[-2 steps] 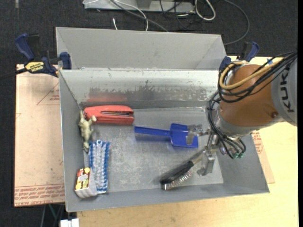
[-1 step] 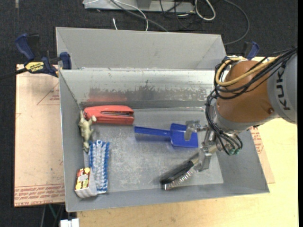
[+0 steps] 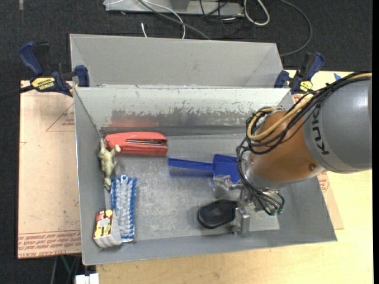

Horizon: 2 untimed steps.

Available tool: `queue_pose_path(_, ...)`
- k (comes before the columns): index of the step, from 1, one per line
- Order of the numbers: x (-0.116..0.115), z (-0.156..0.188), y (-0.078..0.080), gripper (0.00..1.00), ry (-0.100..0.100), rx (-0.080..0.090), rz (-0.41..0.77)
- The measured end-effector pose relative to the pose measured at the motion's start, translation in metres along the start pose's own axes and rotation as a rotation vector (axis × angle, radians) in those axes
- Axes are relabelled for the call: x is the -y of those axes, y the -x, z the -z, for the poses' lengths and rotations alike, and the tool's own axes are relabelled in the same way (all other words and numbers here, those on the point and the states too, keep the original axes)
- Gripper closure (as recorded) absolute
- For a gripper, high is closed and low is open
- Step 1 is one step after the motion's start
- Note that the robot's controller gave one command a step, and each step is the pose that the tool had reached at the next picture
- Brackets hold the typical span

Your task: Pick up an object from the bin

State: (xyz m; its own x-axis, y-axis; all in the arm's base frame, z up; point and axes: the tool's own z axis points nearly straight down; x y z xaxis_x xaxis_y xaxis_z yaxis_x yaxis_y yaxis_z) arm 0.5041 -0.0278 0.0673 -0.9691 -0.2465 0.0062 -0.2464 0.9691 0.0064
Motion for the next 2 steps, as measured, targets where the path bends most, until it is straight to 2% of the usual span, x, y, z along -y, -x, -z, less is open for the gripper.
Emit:
queue_pose_path(1, -0.0002, 0.0165, 0.0071, 1.0, -0.009, 0.025, -0.072)
queue_pose_path(2, -0.0003, 0.0167, 0.0073, 0.0, -0.009, 0.025, -0.072)
